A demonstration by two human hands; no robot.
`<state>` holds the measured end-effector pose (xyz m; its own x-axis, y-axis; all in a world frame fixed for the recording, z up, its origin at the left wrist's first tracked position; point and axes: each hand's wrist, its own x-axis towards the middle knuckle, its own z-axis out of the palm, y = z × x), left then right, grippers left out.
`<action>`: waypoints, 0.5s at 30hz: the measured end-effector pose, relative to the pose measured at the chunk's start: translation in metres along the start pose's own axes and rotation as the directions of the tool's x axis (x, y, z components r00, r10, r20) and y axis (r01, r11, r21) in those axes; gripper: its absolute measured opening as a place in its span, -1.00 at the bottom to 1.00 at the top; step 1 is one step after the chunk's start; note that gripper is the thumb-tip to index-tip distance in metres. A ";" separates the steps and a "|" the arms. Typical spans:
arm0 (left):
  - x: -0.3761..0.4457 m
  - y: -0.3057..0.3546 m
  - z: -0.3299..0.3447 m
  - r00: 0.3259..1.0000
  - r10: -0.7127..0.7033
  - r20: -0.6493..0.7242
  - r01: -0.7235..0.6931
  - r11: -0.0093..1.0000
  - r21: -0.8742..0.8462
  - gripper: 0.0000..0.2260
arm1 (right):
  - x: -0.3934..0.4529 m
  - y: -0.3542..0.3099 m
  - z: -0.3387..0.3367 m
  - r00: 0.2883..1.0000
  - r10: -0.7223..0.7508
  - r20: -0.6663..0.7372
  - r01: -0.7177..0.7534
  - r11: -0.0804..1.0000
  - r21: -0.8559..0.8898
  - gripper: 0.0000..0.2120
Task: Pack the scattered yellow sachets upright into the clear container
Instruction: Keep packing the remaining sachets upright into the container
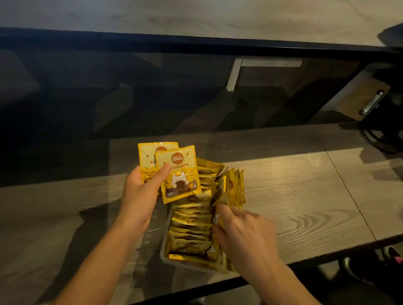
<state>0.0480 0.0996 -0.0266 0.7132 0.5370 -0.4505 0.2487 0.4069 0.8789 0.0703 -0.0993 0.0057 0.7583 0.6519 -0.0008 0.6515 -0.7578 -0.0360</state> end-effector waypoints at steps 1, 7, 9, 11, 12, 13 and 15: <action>0.000 0.000 0.000 1.000 0.004 0.000 -0.004 1.000 0.007 -0.77 | 0.001 -0.001 0.001 0.999 -0.010 -0.034 0.008 0.999 -0.031 -0.78; 0.001 -0.004 0.002 1.000 0.023 -0.005 -0.023 0.999 0.026 -0.80 | 0.010 -0.007 0.024 0.999 0.042 0.018 -0.040 0.994 -0.105 -0.91; 0.000 -0.005 0.003 0.999 0.037 0.005 -0.037 0.999 0.024 -0.83 | 0.009 -0.008 0.032 0.999 0.042 0.029 -0.040 0.997 -0.072 -0.91; -0.001 -0.006 0.004 0.999 0.043 0.006 -0.043 0.998 0.035 -0.85 | 0.006 -0.006 0.036 0.999 0.026 0.028 -0.024 0.998 -0.066 -0.71; -0.002 -0.006 0.005 0.999 0.041 0.004 -0.041 0.998 0.042 -0.85 | 0.004 -0.006 0.037 0.999 0.010 0.036 -0.008 0.998 -0.058 -0.60; -0.003 -0.006 0.006 0.999 0.041 0.005 -0.041 0.998 0.048 -0.84 | 0.002 -0.006 0.038 0.999 -0.010 0.051 0.013 0.998 -0.054 -0.52; -0.004 -0.006 0.006 0.999 0.046 0.012 -0.047 0.998 0.048 -0.84 | 0.000 -0.002 0.037 0.995 -0.034 0.096 0.038 0.998 -0.041 -0.45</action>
<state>0.0478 0.0901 -0.0293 0.7318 0.5463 -0.4075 0.2461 0.3459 0.9055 0.0678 -0.0969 -0.0316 0.7299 0.6769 -0.0952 0.6803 -0.7329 0.0054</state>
